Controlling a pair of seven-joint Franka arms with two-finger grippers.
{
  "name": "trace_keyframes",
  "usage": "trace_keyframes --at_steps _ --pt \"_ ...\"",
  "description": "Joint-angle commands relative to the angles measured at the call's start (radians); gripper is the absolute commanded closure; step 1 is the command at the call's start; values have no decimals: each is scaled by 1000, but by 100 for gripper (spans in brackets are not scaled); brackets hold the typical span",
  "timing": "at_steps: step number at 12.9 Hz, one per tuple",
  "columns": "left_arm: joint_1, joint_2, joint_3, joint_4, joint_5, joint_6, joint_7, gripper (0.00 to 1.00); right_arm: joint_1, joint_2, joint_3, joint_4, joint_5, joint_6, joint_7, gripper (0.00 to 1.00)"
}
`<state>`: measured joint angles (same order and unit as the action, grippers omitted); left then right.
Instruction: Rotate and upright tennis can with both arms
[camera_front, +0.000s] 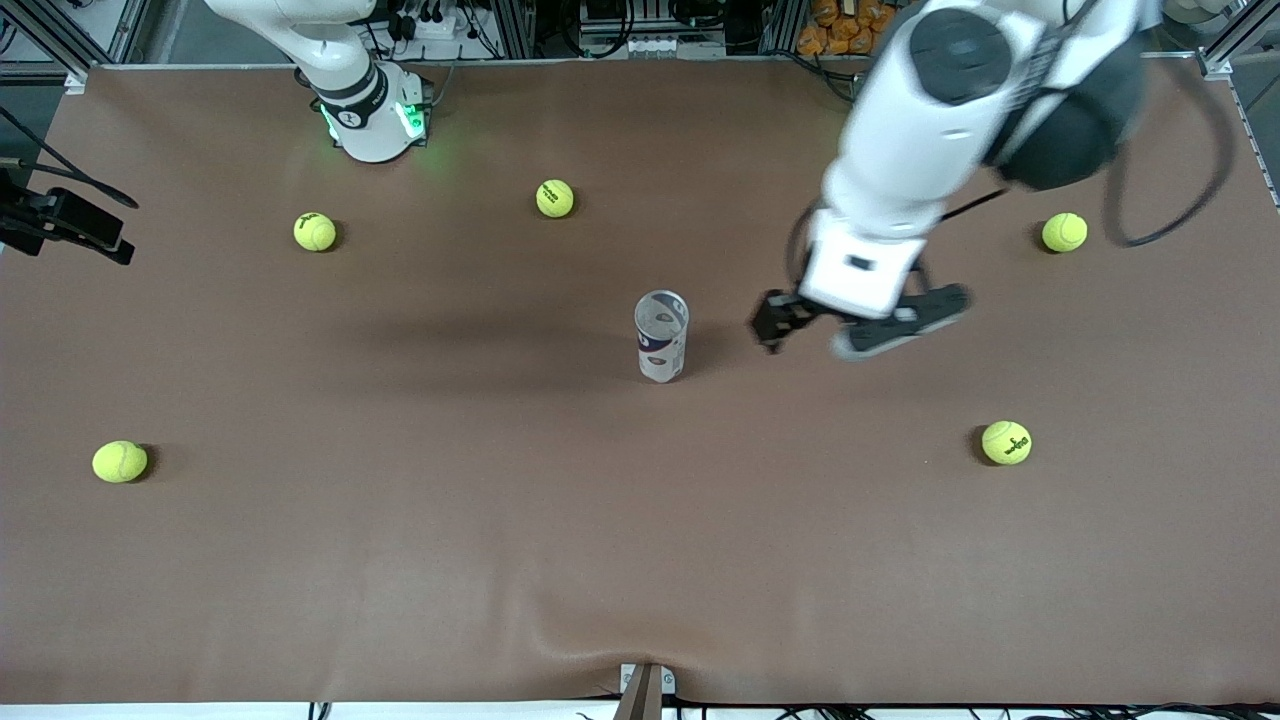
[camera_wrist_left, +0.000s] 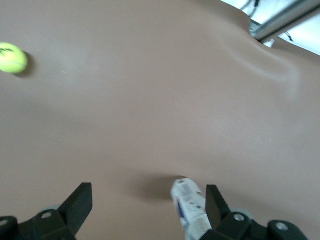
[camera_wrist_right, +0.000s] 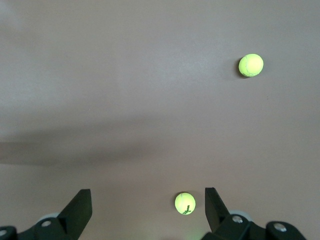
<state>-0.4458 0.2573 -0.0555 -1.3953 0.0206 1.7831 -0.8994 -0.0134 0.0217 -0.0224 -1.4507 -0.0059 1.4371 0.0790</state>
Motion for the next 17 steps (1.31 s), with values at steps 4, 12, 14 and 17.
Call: trace_keyframes --at_steps 4,12,14,17 --pt "218 -102 -15 -34 -8 -157 373 0 1 9 1 21 7 -7 7 0" --pt "386 -272 -15 -209 -31 -177 732 0 1 9 2 21 7 -7 7 0" --pt "400 -335 -15 -298 -33 -116 734 0 1 9 1 21 7 -7 7 0" --pt "415 -383 -14 -366 -33 -73 740 0 1 9 2 21 7 -7 7 0"
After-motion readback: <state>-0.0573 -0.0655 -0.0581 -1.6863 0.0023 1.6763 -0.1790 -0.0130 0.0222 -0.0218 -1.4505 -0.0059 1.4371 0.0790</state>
